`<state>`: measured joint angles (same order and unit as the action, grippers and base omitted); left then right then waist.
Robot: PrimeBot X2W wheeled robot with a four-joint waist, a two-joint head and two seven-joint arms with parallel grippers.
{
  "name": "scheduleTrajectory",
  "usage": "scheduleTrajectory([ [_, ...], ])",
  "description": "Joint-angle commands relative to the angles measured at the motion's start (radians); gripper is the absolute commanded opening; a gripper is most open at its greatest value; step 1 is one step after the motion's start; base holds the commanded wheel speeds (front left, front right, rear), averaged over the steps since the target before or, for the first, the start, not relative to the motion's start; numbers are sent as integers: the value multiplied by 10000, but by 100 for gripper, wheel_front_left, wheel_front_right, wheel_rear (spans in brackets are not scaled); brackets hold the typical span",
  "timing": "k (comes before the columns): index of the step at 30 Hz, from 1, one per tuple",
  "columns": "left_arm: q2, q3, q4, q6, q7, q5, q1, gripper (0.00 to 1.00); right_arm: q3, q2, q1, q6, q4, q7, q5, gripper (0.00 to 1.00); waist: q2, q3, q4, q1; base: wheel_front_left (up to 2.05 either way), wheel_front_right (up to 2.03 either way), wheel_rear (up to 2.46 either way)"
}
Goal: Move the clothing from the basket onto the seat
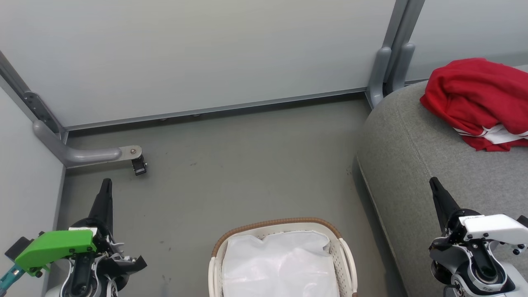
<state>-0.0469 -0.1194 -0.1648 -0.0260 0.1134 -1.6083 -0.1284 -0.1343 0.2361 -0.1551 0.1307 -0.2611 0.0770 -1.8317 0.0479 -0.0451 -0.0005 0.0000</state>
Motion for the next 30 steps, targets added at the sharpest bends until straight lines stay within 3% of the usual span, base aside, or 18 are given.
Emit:
scheduleTrajectory([
  [1, -62, -15, 27, 6, 37, -9, -75, 0, -36, 93, -89, 0, 37, 48, -83, 0, 0, -1, 1, 0, 0, 0, 0],
  [30, -62, -13, 40, 10, 37, -11, -69, 0, -721, 611, -117, 0, 261, 617, -676, 0, 0, -7, 2, 0, 0, 0, 0],
])
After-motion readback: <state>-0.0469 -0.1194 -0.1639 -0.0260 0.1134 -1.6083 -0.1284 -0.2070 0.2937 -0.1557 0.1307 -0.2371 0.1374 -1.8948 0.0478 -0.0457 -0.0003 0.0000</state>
